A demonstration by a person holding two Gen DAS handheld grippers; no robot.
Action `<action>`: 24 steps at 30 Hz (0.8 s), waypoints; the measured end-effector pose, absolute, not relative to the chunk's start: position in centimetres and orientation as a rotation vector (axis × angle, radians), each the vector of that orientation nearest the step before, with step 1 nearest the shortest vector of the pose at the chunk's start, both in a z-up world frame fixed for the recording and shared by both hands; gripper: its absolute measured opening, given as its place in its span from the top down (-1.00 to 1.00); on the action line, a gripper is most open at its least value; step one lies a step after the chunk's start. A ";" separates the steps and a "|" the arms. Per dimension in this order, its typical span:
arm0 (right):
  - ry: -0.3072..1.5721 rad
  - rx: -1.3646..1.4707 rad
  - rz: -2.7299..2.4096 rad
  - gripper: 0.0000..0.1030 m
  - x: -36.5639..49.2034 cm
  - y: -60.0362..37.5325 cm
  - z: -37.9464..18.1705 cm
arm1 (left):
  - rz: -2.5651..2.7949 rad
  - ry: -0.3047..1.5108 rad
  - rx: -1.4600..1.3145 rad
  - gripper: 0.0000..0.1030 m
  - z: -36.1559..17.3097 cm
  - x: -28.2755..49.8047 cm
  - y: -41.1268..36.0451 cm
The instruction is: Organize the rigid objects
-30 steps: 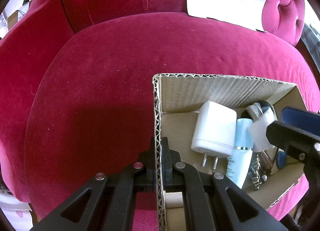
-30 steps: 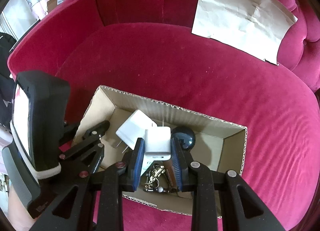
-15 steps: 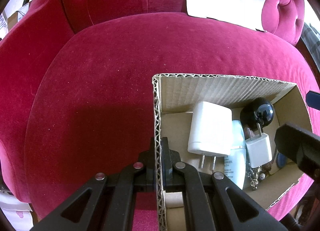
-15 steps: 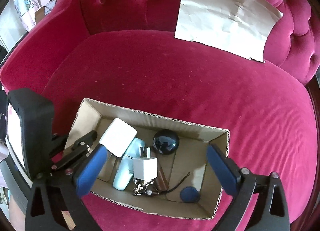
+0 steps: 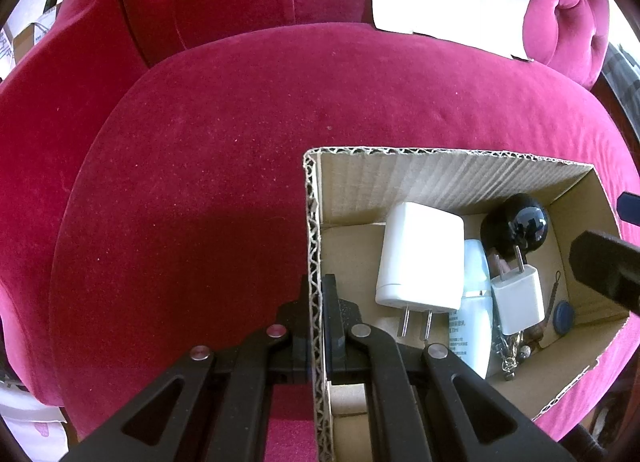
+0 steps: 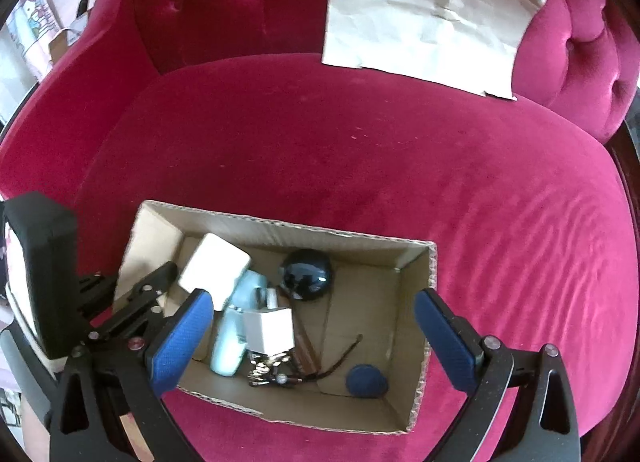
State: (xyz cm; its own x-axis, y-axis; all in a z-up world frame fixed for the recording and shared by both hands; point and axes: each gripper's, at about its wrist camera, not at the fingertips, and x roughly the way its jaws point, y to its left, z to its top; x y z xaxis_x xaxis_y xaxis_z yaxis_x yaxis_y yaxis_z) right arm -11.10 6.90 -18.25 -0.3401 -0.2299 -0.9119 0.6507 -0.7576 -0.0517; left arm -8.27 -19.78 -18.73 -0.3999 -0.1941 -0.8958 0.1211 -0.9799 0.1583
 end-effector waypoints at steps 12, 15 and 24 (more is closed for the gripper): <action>0.555 1.325 -2.173 -0.99 -11.3 9.0 -16.5 | -2.434 -0.249 1.508 -0.56 -16.6 -8.9 -17.7; 0.565 1.323 -2.200 -0.99 -11.2 9.5 -16.4 | -2.491 -0.214 1.471 -0.90 -15.5 -8.7 -17.4; 0.513 1.349 -2.229 -0.99 -10.1 11.7 -14.5 | -2.523 -0.192 1.512 -1.00 -13.2 -6.4 -15.9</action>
